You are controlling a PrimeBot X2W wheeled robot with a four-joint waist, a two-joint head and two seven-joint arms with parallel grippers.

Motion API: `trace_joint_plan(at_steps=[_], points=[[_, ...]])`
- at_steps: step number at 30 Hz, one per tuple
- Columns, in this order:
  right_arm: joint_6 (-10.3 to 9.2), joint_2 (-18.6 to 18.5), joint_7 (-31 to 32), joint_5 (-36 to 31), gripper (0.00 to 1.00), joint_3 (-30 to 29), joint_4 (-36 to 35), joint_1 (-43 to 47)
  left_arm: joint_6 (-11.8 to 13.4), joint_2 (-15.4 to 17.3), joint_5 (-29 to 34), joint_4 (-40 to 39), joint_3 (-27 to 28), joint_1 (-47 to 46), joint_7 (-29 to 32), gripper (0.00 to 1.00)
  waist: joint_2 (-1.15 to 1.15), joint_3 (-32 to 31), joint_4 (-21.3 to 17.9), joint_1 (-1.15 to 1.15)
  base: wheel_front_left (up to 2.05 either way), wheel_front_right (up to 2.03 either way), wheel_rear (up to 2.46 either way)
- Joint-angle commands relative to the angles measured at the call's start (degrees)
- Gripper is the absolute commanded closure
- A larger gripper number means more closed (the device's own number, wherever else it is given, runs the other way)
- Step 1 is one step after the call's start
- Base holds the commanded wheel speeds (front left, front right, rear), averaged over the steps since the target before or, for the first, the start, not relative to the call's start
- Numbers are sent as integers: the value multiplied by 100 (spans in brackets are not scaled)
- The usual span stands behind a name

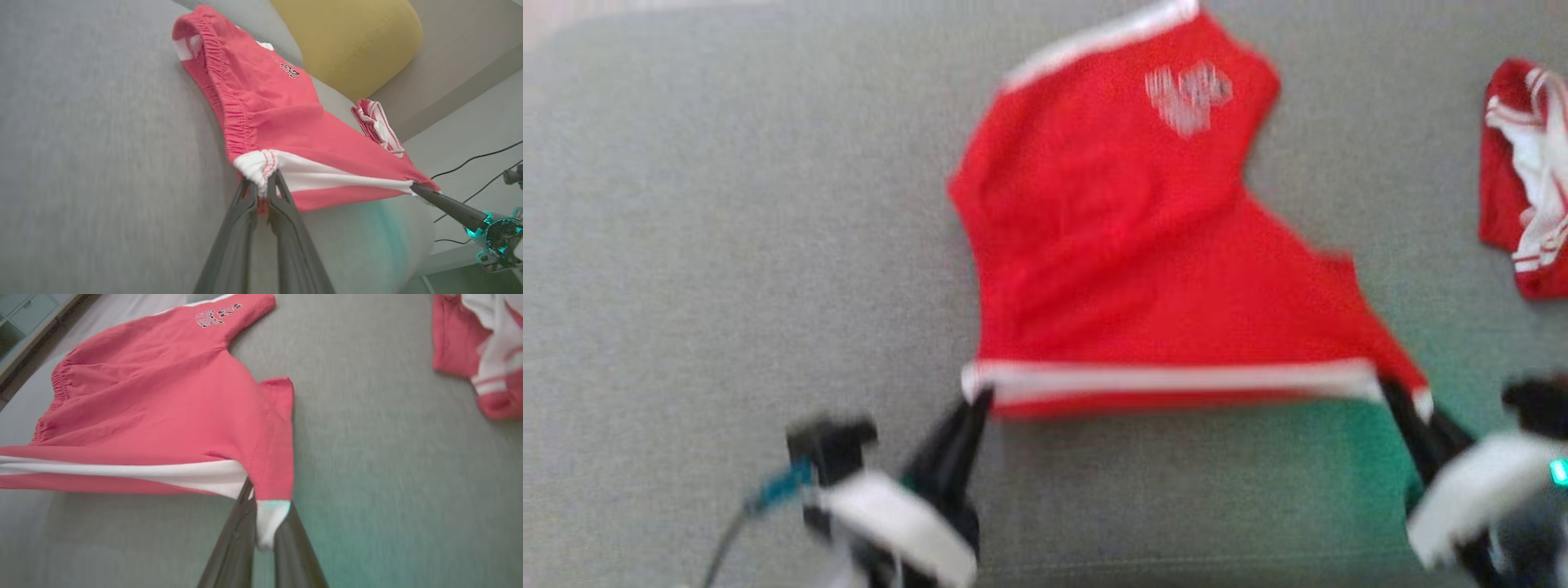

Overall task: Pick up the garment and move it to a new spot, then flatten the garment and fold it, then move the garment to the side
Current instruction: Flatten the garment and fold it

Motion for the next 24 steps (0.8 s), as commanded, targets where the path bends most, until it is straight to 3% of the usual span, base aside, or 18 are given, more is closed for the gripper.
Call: trace_joint_plan(at_steps=[1, 5, 9, 16, 24], points=[[-5, -86, 100, -41, 100, -111, -465, 262, 135, 187, -48, -407, 165, 158, -34, 100, 0, -244, 82, 1, 0, 0, 0], [-5, 216, 447, -114, 100, -594, -1413, 1342, 517, 386, -119, -1352, 4, 945, 183, 100, 0, -308, 194, 1, 0, 0, 0], [-5, 334, 755, -129, 100, -838, -1952, 1565, 663, 506, -186, -2057, -85, 1122, 457, 100, 0, -264, 266, 1, 0, 0, 0], [-5, 14, 1258, -187, 100, -771, -1839, 467, 683, 347, -290, -2482, -34, 468, 875, 100, 0, 70, 442, 1, 0, 0, 0], [-5, -599, 1951, -185, 100, -517, -1019, -1707, 931, -244, -487, -2140, 301, -942, 1374, 100, 0, 731, 935, 1, 0, 0, 0]])
